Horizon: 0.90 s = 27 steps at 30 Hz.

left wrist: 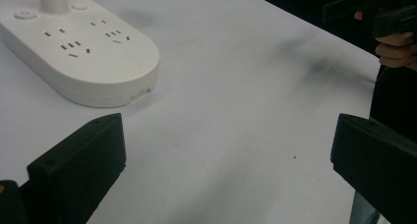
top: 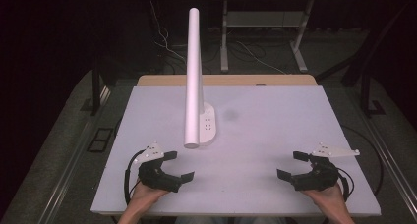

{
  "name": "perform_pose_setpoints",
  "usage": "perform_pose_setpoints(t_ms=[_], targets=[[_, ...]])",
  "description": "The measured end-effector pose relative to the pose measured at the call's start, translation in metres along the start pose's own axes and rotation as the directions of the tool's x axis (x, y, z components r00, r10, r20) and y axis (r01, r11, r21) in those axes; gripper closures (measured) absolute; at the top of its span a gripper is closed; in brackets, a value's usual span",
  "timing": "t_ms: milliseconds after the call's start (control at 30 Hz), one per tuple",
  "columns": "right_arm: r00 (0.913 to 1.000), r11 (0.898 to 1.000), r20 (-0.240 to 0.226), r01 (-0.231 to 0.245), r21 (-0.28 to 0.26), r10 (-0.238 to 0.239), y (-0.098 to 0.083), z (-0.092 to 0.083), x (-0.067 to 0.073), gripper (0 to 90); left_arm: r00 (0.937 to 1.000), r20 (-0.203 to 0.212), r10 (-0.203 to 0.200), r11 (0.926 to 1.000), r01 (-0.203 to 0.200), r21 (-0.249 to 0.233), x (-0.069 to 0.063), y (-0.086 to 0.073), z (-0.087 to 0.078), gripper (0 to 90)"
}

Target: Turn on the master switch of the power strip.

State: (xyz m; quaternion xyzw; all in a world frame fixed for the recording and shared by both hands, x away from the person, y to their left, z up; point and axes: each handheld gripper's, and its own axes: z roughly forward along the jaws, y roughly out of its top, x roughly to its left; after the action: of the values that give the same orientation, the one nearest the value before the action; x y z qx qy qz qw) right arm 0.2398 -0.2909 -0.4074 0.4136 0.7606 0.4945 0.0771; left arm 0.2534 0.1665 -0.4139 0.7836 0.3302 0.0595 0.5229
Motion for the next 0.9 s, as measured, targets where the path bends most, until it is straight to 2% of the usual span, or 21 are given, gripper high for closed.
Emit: perform_pose_setpoints(t_ms=[333,533,900], targets=[[1.0,1.0,-0.002,0.004,0.014,-0.003,0.0,0.0,0.0,0.1,0.9999,-0.01,0.002,0.9999,-0.001,0.013,0.001,0.003,-0.004,0.0],[0.9999,1.0,-0.006,0.009,0.022,-0.009,-0.001,0.001,0.0,0.2,0.9998,0.012,-0.016,0.9997,0.016,0.021,0.002,0.006,-0.004,0.0],[0.9999,1.0,-0.005,0.011,0.027,-0.011,-0.001,0.001,-0.001,0.2,0.9999,0.01,-0.013,0.9986,0.013,0.051,0.007,0.014,-0.005,0.0]])
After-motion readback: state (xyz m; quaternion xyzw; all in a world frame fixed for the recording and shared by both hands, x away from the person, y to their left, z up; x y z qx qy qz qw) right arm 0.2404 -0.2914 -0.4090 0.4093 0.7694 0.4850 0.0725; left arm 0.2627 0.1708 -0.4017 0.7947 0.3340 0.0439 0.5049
